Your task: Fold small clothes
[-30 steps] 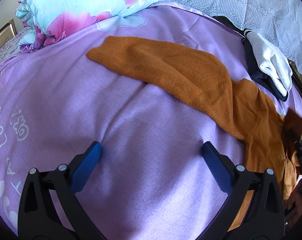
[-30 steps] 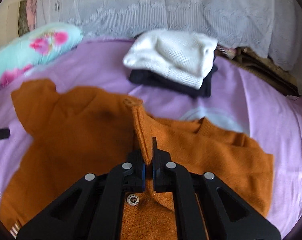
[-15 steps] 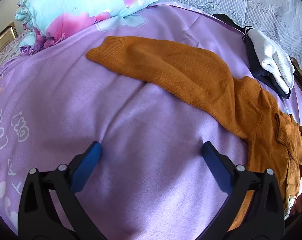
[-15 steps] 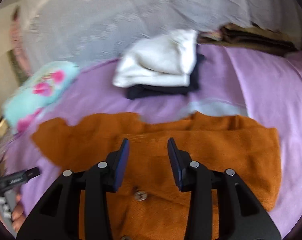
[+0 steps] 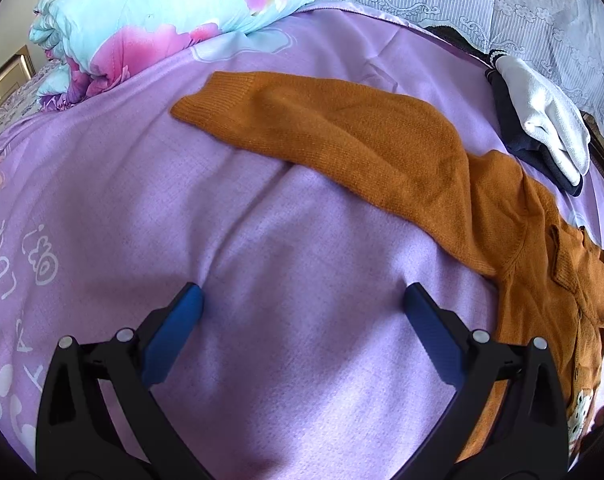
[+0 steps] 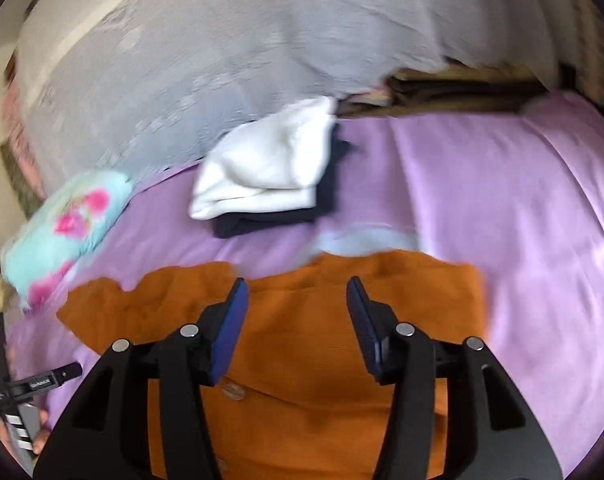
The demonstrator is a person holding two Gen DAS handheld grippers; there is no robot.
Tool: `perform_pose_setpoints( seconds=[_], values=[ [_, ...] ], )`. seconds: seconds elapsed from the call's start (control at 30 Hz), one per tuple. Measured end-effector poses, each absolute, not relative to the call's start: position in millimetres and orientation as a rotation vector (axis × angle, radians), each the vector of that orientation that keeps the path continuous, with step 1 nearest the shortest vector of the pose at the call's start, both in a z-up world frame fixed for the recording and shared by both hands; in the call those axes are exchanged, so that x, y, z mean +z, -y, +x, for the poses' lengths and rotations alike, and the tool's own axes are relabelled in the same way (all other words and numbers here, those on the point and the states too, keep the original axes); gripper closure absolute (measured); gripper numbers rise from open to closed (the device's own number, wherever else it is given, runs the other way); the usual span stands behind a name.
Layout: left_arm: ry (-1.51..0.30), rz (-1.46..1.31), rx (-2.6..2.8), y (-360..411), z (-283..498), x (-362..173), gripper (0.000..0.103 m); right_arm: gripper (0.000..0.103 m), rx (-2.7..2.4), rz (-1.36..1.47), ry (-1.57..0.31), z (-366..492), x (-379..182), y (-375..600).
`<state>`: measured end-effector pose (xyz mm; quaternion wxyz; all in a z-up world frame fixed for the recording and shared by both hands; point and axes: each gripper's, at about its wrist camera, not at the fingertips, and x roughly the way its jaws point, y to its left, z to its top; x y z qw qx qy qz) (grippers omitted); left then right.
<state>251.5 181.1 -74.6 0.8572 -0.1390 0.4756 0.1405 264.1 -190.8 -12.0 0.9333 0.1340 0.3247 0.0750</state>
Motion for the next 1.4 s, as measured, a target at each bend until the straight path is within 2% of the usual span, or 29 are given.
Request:
perform_pose_setpoints(
  seconds=[0.13,0.27,0.33,0.4,0.47,0.5,0.63,0.77,1.0,1.03,1.07,1.1,1.13,1.17,1.2,1.27,1.3,1.4],
  values=[
    [-0.998,-0.289,0.295,-181,251,-75,0.002,0.05,0.19,0.26,-0.897,275,-68,209],
    [-0.998,-0.286,0.286,-182,252,-74,0.002,0.051,0.173,0.304,-0.799,268,-46,210],
    [-0.996,-0.293,0.275,-186,253,-72,0.002,0.048,0.187,0.216,-0.75,265,-31,192],
    [-0.987,-0.317,0.252,-196,257,-68,0.002,0.04,0.217,0.157,-0.761,266,-34,175],
    [-0.977,-0.348,0.222,-208,262,-66,0.002,0.028,0.272,0.123,-0.868,276,-58,158],
    [-0.966,-0.39,0.195,-219,265,-66,0.002,0.027,0.275,0.106,-0.896,278,-70,154],
    [-0.949,-0.572,0.097,-257,278,-76,0.002,0.027,0.289,0.187,-0.795,270,-58,169],
    [-0.897,-0.754,0.042,-292,291,-85,0.002,0.027,0.298,0.277,-0.82,270,-66,180],
    [-0.816,-0.887,0.008,-320,309,-92,0.004,0.027,0.286,0.248,-0.82,260,-69,173],
    [-0.807,-0.886,0.01,-321,310,-91,0.007,0.027,0.286,0.251,-0.817,258,-69,175],
    [-0.801,-0.878,0.022,-323,310,-91,0.021,0.028,0.282,0.255,-0.81,255,-69,176],
    [-0.804,-0.875,0.027,-324,310,-91,0.04,0.03,0.269,0.26,-0.794,253,-66,176],
    [-0.81,-0.879,0.026,-326,311,-93,0.048,0.034,0.267,0.269,-0.78,252,-62,176],
    [-0.82,-0.894,0.02,-329,311,-97,0.063,0.034,0.279,0.28,-0.768,254,-57,174],
    [-0.828,-0.9,0.021,-332,312,-99,0.071,0.034,0.299,0.278,-0.762,256,-52,167],
    [-0.837,-0.893,0.036,-334,313,-101,0.081,0.035,0.302,0.234,-0.762,260,-46,151],
    [-0.838,-0.886,0.039,-334,313,-100,0.092,0.035,0.303,0.201,-0.768,264,-45,141],
    [-0.82,-0.842,0.056,-335,307,-92,0.096,0.034,0.272,0.082,-0.863,286,-60,109]
  ],
)
